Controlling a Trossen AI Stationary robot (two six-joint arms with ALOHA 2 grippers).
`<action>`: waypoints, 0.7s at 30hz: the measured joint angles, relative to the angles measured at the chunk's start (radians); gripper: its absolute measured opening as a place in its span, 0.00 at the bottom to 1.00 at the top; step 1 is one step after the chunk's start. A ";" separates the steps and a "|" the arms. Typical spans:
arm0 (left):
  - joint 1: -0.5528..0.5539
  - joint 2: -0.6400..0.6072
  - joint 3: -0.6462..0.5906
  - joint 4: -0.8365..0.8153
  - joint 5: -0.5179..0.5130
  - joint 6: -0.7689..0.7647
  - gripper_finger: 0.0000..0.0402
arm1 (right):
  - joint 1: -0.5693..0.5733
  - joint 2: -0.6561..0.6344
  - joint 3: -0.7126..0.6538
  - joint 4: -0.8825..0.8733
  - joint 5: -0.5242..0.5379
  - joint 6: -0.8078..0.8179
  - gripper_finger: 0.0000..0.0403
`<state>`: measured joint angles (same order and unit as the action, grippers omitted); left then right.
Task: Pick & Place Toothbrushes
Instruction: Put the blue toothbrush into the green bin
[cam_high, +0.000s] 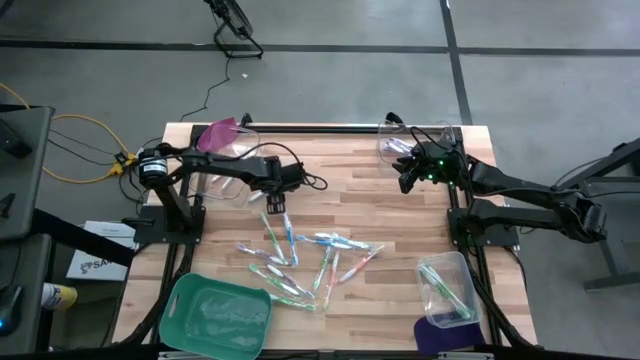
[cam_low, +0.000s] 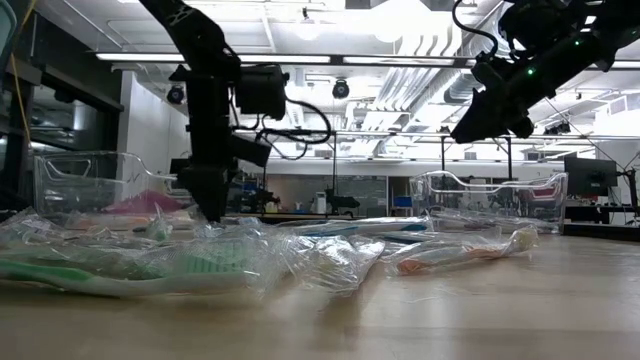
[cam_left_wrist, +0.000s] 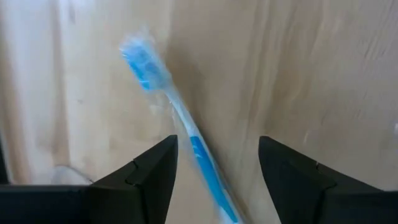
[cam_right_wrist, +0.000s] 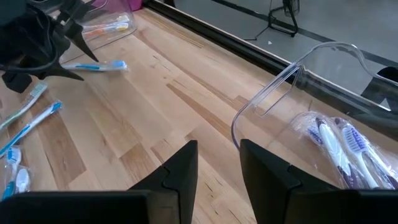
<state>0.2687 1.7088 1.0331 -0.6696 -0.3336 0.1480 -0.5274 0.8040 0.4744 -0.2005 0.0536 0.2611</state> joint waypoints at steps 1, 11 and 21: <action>0.000 0.000 0.012 -0.006 -0.003 0.000 0.54 | 0.000 0.000 0.000 0.000 0.000 0.000 0.28; 0.000 0.000 0.023 -0.020 -0.060 -0.031 0.54 | 0.000 0.000 0.000 -0.006 0.000 0.000 0.28; 0.027 0.000 -0.034 -0.019 0.011 -0.036 0.54 | 0.000 0.000 0.000 -0.007 0.000 0.000 0.28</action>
<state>0.2958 1.7084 0.9992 -0.6883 -0.3225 0.1121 -0.5274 0.8040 0.4744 -0.2073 0.0536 0.2615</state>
